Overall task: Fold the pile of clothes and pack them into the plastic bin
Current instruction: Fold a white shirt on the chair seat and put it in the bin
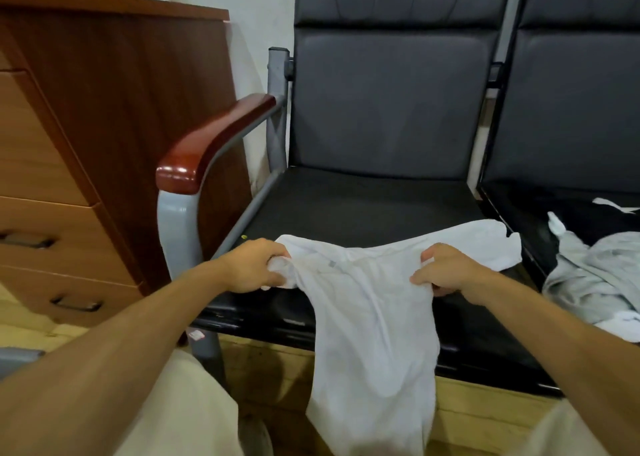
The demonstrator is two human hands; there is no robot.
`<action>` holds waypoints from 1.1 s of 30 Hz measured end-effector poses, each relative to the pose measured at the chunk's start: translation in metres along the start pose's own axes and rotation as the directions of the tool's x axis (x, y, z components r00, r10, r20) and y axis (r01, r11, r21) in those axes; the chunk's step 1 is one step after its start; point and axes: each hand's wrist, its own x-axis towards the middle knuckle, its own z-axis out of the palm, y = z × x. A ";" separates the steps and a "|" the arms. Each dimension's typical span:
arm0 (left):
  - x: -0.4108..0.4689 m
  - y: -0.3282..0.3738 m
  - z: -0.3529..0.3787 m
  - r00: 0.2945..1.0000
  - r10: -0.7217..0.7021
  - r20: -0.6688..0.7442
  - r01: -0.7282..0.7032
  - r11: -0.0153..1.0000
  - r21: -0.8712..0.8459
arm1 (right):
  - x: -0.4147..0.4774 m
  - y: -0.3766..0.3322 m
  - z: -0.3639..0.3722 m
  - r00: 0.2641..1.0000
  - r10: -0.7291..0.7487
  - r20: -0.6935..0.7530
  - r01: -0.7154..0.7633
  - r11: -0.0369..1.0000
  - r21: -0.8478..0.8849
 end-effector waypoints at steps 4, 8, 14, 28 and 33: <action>0.000 -0.001 -0.003 0.994 -0.068 -0.080 0.042 0.955 -0.293 | 0.003 -0.002 -0.013 0.998 0.037 -0.043 -0.014 0.897 0.442; -0.001 0.004 -0.005 0.980 -0.093 -0.173 -0.002 0.876 -0.482 | 0.004 0.004 -0.033 0.980 0.112 -0.167 0.015 0.789 0.614; 0.009 0.003 -0.004 0.911 -0.196 -0.363 0.060 0.934 -0.353 | -0.006 0.014 -0.052 0.948 0.162 -0.274 0.063 0.747 0.662; 0.000 0.007 0.003 0.998 -0.034 0.043 0.033 0.999 0.023 | -0.014 0.030 -0.059 0.968 -0.061 -0.244 0.142 0.933 0.329; -0.013 0.003 -0.003 0.999 -0.029 0.035 0.026 0.996 0.082 | -0.012 0.036 -0.056 0.955 -0.217 -0.201 0.166 0.956 -0.243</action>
